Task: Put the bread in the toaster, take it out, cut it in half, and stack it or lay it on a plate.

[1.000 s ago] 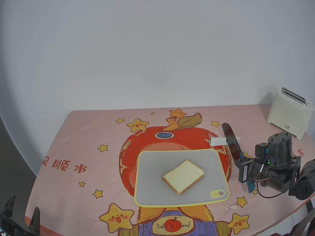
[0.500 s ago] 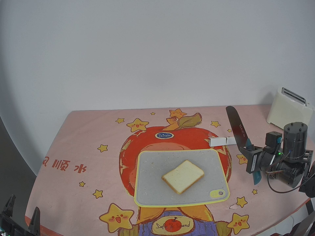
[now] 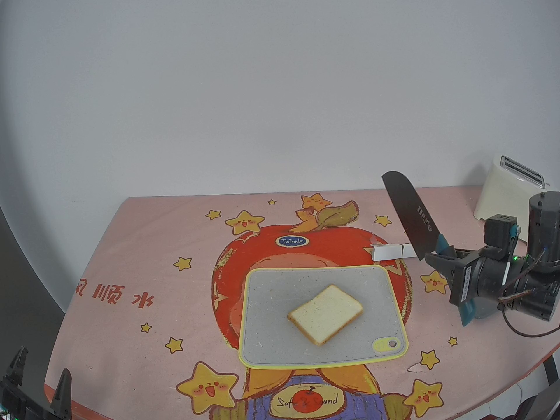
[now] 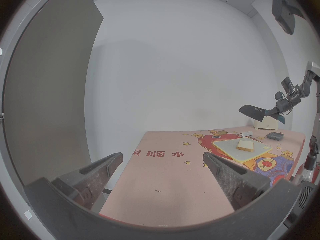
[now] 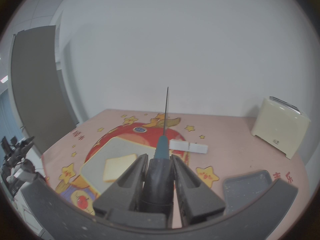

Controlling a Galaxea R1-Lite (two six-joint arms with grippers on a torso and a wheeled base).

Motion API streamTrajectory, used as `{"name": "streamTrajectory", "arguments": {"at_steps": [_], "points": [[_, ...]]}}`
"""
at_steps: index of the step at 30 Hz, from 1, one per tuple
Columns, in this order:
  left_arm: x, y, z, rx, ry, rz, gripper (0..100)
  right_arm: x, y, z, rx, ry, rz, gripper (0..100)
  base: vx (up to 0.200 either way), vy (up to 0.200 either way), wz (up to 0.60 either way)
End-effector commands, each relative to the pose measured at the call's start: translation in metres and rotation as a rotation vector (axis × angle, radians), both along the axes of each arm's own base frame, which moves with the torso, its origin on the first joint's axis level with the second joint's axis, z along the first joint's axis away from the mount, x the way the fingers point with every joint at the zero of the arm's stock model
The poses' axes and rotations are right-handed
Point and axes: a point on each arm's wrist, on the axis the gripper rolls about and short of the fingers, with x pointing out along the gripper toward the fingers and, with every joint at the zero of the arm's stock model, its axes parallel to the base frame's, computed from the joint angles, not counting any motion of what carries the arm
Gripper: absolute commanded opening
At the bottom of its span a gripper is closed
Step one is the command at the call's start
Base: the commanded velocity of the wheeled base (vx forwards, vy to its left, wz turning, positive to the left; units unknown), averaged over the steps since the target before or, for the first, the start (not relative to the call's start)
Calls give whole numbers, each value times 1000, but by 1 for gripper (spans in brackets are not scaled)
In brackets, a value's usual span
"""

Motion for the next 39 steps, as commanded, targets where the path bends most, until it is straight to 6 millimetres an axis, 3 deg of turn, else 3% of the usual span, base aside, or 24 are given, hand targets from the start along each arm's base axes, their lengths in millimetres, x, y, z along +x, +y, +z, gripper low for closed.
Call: {"name": "streamTrajectory", "arguments": {"at_steps": [1,7,15,22,28,39], "points": [[0,0,-5,0,4,1,100,0,4,28,35,-30,136,0,0,0,0],[0,0,-5,-2,4,0,100,-5,9,28,-29,30,314,0,0,0,0],[0,0,-5,-2,4,-5,100,-5,15,18,-90,82,378,0,0,0,0],[0,0,-5,0,4,-7,100,-21,24,-7,-129,156,492,0,0,0,0],[0,0,-5,0,6,-7,100,-26,25,-14,-150,180,505,0,0,0,0],[0,0,-5,0,6,-7,100,-25,9,-15,-153,170,416,0,0,0,0]]}}
